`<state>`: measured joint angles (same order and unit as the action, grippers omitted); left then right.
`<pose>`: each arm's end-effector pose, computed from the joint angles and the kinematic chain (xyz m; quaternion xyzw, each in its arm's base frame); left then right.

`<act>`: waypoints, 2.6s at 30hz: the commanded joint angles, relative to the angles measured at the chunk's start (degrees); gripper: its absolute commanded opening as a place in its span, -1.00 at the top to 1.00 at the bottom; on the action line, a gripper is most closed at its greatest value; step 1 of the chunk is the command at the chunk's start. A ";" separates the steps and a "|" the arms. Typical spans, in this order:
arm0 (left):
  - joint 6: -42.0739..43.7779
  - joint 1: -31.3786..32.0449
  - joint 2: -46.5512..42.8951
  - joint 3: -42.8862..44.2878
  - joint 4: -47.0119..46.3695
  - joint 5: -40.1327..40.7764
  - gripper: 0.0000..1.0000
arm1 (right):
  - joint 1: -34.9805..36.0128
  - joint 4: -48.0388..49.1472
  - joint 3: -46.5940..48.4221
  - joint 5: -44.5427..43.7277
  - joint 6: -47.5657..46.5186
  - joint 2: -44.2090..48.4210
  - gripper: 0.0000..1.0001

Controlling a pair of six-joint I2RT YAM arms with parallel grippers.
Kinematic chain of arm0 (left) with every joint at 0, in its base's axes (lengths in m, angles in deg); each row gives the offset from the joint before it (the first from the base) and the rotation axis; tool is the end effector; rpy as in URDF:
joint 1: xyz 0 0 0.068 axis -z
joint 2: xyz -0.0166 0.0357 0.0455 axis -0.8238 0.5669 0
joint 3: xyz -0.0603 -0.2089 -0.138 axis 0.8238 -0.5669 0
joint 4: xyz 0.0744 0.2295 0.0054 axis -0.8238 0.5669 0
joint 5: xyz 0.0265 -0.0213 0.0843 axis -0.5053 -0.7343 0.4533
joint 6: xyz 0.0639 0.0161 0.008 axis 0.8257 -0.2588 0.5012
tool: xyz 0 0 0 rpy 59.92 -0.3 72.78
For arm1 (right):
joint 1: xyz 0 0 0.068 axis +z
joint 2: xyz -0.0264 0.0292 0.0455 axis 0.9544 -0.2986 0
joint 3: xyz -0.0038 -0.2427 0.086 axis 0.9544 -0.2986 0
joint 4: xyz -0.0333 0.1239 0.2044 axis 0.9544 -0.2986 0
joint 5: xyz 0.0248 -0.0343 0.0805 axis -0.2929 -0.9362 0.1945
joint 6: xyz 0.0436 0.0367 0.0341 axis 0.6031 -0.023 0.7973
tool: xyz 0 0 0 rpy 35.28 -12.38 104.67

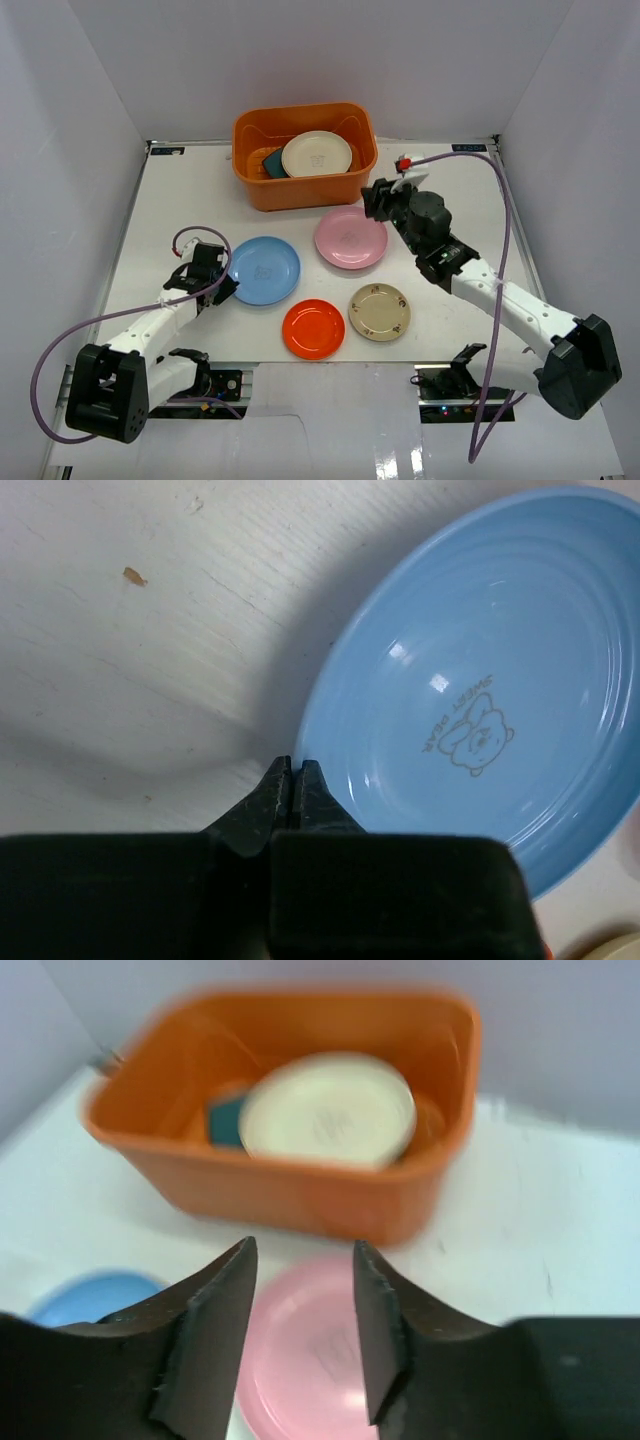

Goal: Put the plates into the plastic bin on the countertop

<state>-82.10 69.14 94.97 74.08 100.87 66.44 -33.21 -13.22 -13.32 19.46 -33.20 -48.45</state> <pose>0.1807 -0.0339 0.1461 -0.3239 0.9028 -0.0661 0.2751 0.2300 0.1700 0.3543 -0.0938 0.6778 0.1930 0.7032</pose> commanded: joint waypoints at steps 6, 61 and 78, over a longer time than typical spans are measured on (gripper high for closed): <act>5.06 -0.31 -7.82 5.02 3.80 0.24 1.00 | -10.48 -4.80 -17.71 4.55 16.86 -2.02 -0.62; 22.29 2.68 61.33 90.19 -3.40 -6.61 -0.39 | -14.02 -0.92 -4.02 9.66 17.85 3.09 0.84; 15.61 2.24 8.11 34.15 -2.28 -10.38 -0.53 | -14.28 -8.21 44.64 4.21 8.18 -38.39 0.84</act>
<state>-63.82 71.65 107.91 118.01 93.29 59.62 -47.39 -21.09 22.16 25.10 -22.31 -84.10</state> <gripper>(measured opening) 0.764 0.088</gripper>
